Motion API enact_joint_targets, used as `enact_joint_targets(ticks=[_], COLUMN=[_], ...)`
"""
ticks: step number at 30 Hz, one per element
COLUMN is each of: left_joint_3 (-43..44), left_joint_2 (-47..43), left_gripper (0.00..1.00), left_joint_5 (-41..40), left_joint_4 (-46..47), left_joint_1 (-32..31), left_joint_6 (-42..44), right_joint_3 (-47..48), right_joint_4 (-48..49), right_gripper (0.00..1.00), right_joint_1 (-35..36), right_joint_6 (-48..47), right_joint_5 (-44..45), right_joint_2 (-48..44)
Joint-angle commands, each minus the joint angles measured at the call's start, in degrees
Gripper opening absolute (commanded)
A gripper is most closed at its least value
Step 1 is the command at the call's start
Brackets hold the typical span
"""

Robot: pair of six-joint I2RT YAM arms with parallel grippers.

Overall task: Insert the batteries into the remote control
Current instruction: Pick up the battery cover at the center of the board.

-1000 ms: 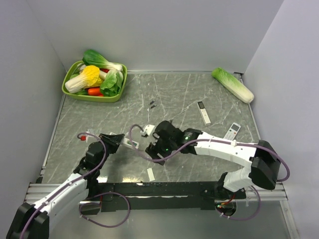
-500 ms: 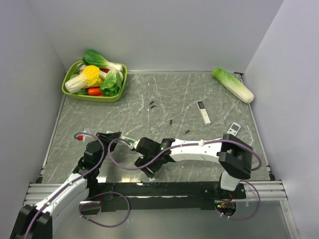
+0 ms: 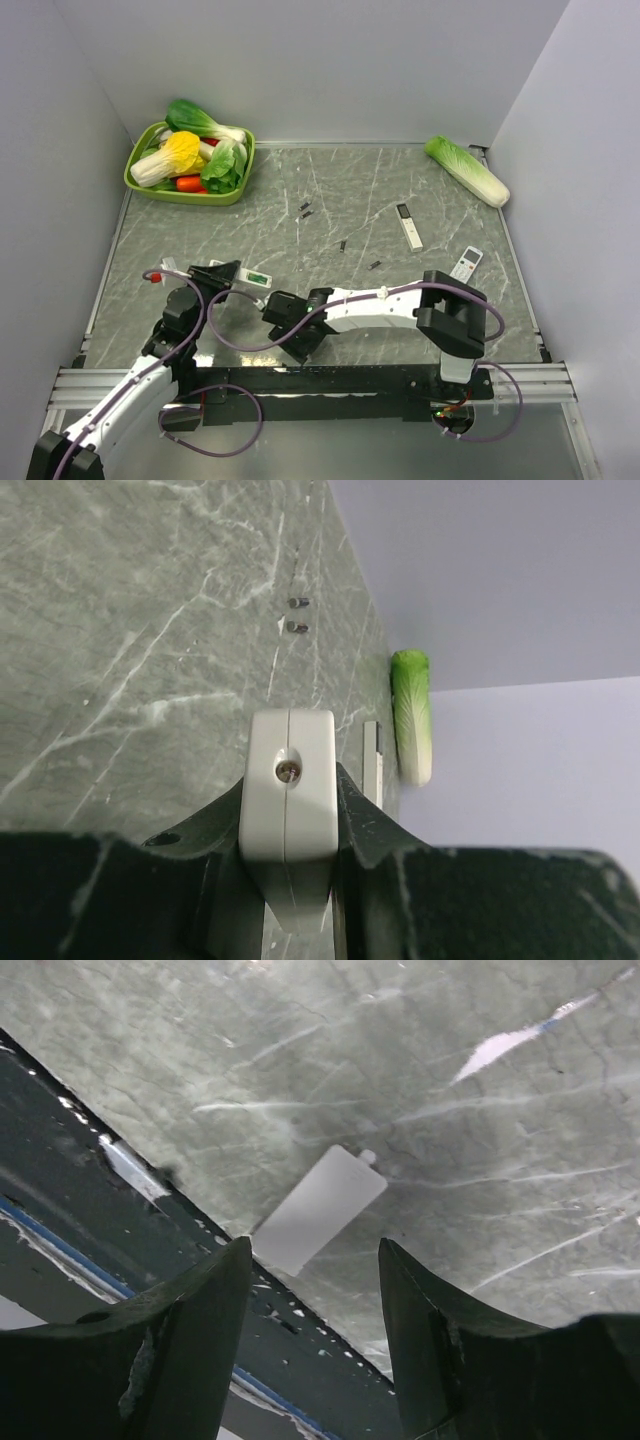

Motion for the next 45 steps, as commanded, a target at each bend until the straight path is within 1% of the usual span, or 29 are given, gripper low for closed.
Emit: enact_joint_targets(ticks=[1,9,14,20,22,27,30,34,39,45], left_joint_3=[-10.7,-10.8,-10.9,-10.7,-10.7,-10.6,-10.7,-10.7,-10.6,-10.6], left_joint_2=[1.2,0.2,-0.8,-0.8,-0.4,-0.2,-0.5,-1.0,-1.0,-0.6], left_gripper=[0.01,0.01,0.01,0.01,0.01,0.01,0.01,0.01,0.01,0.01], left_joint_5=[-0.7,-0.6,-0.4,0.1,0.4,0.8,1.1,1.2,1.5,1.6], left_joint_4=[2.2,1.6,1.0,1.6,1.7,2.0,2.2,1.8,2.0,2.4], left_joint_1=[0.3,0.3,0.3,0.3,0.3,0.3,0.3,0.3,0.3,0.3], left_joint_6=[-0.6,-0.5,-0.7,-0.7,-0.8,-0.7,-0.7,-0.6,-0.7,-0.7], right_joint_3=[3.3,2.1,-0.9,-5.2,-5.3,-7.3,-7.2,-7.5,-6.4,-6.0], right_joint_4=[-1.3,-2.5,-2.2,-0.5,-0.3,2.7,2.0,2.1,1.5,2.0], right_gripper=[0.61,0.61,0.59,0.59,0.59,0.59,0.58,0.58,0.57,0.52], right_joint_1=[1.0,0.8,-1.4,-5.3,-5.6,-5.6,-5.7,-5.6,-5.6,-5.7], right_joint_6=[1.1,0.1,-2.1,-4.6,-5.3,-7.7,-9.5,-12.0,-14.2,-15.8], right_joint_5=[1.4,4.8,7.9,6.6,5.8,0.7,0.6,-1.9,-1.4,-1.4], right_joint_2=[2.4,3.3,0.5,-5.0,-6.4,-8.9,-8.5,-8.1,-6.1,-4.3])
